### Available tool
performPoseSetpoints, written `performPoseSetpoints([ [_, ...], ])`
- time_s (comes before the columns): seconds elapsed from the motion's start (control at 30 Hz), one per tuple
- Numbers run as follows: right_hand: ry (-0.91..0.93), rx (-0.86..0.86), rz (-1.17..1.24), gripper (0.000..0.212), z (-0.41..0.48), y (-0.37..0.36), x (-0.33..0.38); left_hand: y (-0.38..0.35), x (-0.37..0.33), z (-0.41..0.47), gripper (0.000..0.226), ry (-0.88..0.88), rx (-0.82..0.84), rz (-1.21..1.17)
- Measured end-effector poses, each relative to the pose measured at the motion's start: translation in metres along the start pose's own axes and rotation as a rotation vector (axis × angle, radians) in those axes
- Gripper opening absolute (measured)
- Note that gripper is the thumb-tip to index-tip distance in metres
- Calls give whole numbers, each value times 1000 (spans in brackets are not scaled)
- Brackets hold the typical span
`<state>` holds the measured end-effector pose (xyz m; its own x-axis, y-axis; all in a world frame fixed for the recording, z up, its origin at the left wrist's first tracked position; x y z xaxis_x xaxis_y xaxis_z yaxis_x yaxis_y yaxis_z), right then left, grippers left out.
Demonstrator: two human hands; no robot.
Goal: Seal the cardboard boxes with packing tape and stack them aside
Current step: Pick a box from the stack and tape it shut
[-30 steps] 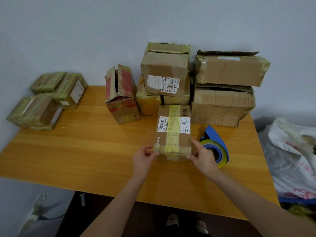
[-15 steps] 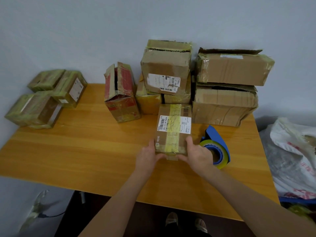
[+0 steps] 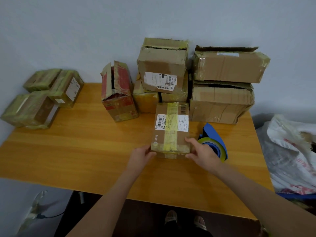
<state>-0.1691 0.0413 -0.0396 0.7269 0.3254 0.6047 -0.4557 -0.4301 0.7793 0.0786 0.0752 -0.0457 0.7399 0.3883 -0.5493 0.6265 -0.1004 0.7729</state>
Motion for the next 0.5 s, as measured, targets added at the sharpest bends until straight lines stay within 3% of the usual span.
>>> performPoseSetpoints([
  [0.07,-5,-30,-96,63,-1,-4,6,-4,-6,-2,35,-10,-52,30],
  [0.2,-85,-3,-245,71,6,-3,22,-8,-13,-4,48,24,10,17],
  [0.27,-127,-9,-322,72,12,-1,30,-11,-24,-4,44,34,9,-26],
  [0.4,-145,-46,-297,62,19,-4,33,-24,-44,1,51,221,9,-195],
  [0.5,-103,-74,-164,44,16,-1,27,-27,-42,6,51,235,-38,-91],
])
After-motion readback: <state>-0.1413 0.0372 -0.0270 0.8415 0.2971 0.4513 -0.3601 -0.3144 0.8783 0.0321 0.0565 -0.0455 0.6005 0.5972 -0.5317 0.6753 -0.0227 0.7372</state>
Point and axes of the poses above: each hand's wrist, its own z-axis towards the middle knuckle, its own y-axis out of the back of the hand, x = y × z, the point moved 1 cm from there along z, towards the middle knuckle, and after that the axes turned 12 degrees about y, right-handed, at the moved point
